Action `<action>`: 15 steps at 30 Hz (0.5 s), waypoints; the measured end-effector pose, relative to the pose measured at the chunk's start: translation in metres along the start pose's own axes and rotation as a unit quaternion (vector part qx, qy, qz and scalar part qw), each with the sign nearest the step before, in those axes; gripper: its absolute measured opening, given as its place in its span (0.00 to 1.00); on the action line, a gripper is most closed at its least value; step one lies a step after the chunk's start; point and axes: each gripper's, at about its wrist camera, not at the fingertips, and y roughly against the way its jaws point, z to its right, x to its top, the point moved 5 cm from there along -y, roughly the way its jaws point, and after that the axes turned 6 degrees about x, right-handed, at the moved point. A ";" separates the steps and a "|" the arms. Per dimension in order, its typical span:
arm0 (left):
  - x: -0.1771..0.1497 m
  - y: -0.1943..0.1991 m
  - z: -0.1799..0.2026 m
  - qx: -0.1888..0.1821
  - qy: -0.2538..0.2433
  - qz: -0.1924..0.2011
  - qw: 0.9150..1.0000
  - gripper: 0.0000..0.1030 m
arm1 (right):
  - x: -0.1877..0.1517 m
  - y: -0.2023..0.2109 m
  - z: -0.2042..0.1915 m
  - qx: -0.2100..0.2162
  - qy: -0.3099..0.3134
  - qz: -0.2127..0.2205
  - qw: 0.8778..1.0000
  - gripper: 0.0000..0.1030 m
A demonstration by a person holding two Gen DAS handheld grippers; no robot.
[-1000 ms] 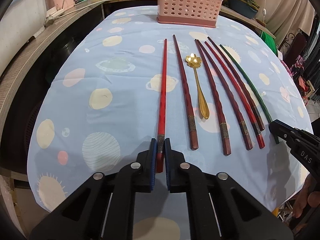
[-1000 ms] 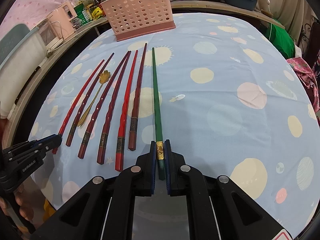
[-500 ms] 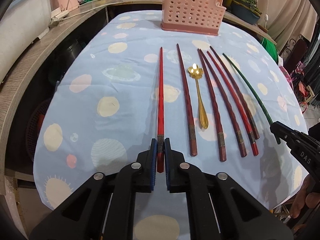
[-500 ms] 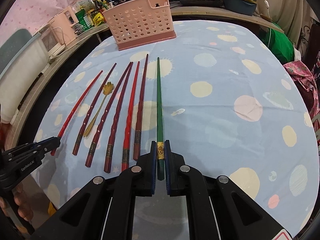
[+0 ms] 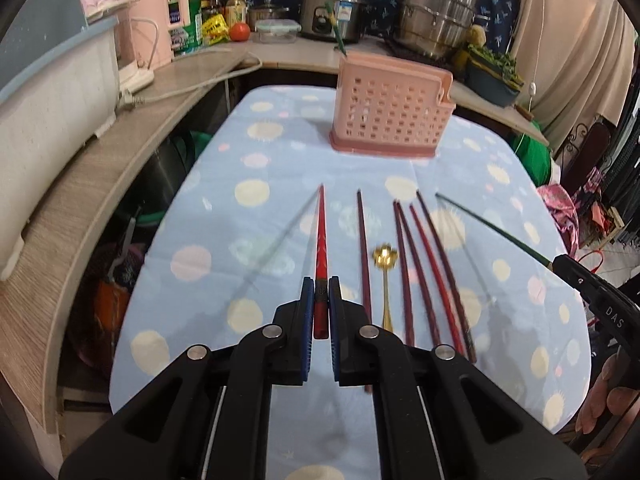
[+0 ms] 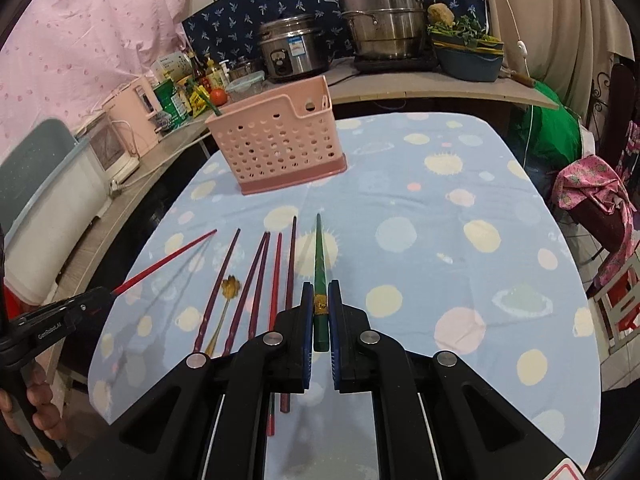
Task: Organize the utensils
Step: 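Lift and carry both chopsticks in both tools to the pink basket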
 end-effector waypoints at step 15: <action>0.113 0.034 -0.001 -0.011 0.022 0.093 0.995 0.07 | 0.092 0.017 -0.002 0.011 0.007 0.076 0.997 0.06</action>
